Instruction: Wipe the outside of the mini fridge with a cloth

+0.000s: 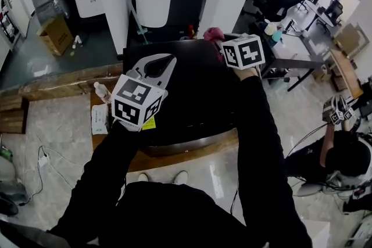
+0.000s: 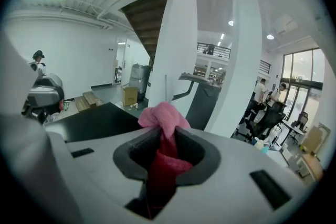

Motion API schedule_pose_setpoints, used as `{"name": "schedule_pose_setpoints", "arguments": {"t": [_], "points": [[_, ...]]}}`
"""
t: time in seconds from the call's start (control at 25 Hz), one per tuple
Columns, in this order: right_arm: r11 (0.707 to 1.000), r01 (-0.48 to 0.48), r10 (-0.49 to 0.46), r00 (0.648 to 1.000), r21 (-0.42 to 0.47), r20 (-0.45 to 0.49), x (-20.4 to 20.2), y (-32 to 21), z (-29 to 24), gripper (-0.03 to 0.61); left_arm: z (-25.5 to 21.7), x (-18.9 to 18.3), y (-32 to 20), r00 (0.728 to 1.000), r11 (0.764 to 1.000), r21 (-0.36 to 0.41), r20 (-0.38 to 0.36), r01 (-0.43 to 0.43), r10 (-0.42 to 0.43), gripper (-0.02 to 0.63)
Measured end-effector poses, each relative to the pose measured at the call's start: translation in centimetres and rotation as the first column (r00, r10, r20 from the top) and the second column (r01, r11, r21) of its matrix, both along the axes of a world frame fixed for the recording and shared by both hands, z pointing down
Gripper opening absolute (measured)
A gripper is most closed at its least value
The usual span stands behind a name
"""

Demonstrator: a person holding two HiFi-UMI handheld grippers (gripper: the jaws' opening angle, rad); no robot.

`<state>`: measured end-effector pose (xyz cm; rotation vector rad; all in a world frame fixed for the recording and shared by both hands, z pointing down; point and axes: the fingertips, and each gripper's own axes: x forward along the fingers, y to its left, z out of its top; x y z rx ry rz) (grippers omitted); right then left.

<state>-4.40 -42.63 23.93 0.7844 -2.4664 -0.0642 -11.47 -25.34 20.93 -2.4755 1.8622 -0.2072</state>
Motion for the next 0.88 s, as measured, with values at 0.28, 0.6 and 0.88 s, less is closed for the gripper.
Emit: {"name": "schedule_pose_setpoints", "arguments": {"t": [0.28, 0.6, 0.88], "points": [[0.997, 0.072, -0.072, 0.997, 0.019, 0.037, -2.8, 11.5, -2.3, 0.078, -0.3, -2.1, 5.6, 1.0, 0.999, 0.045, 0.015, -0.01, 0.009, 0.006], [0.992, 0.121, -0.119, 0.99, -0.028, 0.075, -9.5, 25.5, -0.8, 0.078, 2.6, -8.2, 12.5, 0.999, 0.999, 0.025, -0.037, -0.024, 0.025, 0.006], [0.976, 0.172, -0.167, 0.985, -0.136, 0.047, -14.6, 32.9, 3.5, 0.078, 4.6, -11.1, 16.6, 0.999, 1.0, -0.01, -0.05, -0.019, 0.019, 0.006]]}}
